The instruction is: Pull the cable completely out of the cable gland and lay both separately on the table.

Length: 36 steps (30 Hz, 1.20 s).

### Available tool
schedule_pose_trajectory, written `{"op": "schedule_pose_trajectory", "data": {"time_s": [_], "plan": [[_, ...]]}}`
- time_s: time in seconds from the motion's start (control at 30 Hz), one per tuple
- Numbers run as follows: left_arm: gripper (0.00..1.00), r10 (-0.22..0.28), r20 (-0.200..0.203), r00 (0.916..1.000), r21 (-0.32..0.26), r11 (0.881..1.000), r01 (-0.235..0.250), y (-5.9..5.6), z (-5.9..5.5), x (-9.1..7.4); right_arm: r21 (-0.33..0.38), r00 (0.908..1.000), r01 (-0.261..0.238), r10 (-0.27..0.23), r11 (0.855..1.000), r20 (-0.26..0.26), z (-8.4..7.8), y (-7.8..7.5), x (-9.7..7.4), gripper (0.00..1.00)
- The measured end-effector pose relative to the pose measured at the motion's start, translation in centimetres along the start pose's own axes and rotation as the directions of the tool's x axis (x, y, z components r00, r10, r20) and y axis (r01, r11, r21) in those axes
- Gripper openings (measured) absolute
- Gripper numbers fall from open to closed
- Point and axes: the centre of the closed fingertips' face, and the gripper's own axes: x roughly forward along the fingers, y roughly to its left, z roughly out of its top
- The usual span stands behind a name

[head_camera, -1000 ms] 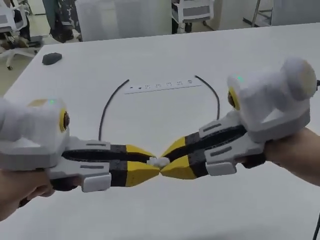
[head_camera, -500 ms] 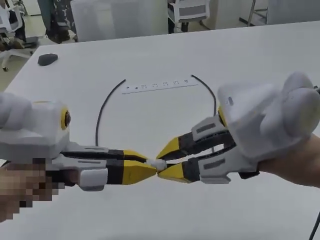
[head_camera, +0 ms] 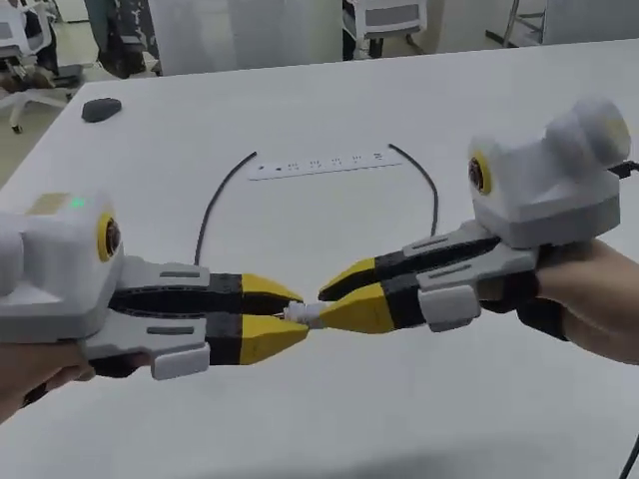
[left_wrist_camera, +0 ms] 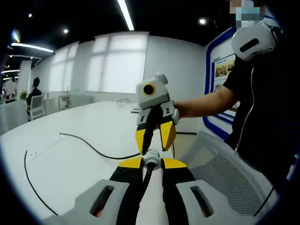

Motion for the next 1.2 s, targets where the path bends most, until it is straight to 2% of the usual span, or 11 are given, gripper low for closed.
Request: {"op": "schedule_pose_trajectory", "data": {"time_s": [0.13,0.33,0.57,0.73,0.8,0.9,1.0,1.07,1.1,1.13,1.2], "plan": [[0.14,0.009,0.001,1.0000,-0.005,1.000,-0.009,0.5,0.1,0.0,0.050,1.0000,-0.006,0.007,0.999,-0.005,-0.4,-0.4,0.6,0.14],[0.14,0.006,-0.005,1.0000,-0.011,1.000,-0.006,0.7,-0.1,-0.1,0.065,0.9997,-0.025,0.025,0.998,-0.003,-0.4,-0.1,0.8,0.09],[0.14,0.003,0.004,1.0000,-0.062,0.998,-0.003,1.0,-0.2,-0.2,-0.075,0.9998,0.016,-0.016,0.997,-0.012,-0.1,0.2,0.7,0.07],[0.14,-0.010,0.008,0.9999,-0.114,0.993,0.011,1.1,-0.3,0.2,-0.174,0.9972,0.048,-0.057,0.984,-0.048,-0.4,0.2,0.6,0.07],[0.14,-0.016,0.003,0.9999,-0.139,0.990,0.016,1.1,-0.4,0.3,-0.237,0.9937,0.066,-0.086,0.969,-0.072,-0.6,0.0,0.5,0.07],[0.14,-0.019,0.002,0.9998,-0.207,0.978,0.019,1.2,-0.6,0.4,-0.350,0.9866,0.093,-0.134,0.932,-0.094,-0.7,-0.2,0.6,0.07],[0.14,-0.018,-0.006,0.9998,-0.288,0.958,0.015,1.7,-1.0,0.4,-0.487,0.9682,0.124,-0.213,0.865,-0.131,-0.9,-0.5,0.8,0.07],[0.14,-0.011,-0.028,0.9995,-0.291,0.957,0.003,1.9,-1.4,0.7,-0.583,0.9459,0.117,-0.269,0.804,-0.181,-1.6,-0.8,1.0,0.07],[0.14,-0.010,-0.039,0.9992,-0.282,0.959,-0.001,1.8,-1.6,0.7,-0.607,0.9398,0.114,-0.284,0.786,-0.191,-1.7,-0.9,1.1,0.07],[0.14,-0.011,-0.044,0.9990,-0.278,0.960,-0.002,1.8,-1.7,0.7,-0.623,0.9345,0.107,-0.292,0.775,-0.203,-1.9,-0.9,1.2,0.07],[0.14,-0.013,-0.043,0.9990,-0.273,0.962,0.000,1.6,-1.8,0.7,-0.587,0.9363,0.117,-0.286,0.801,-0.204,-1.8,-0.9,1.1,0.07]]}}
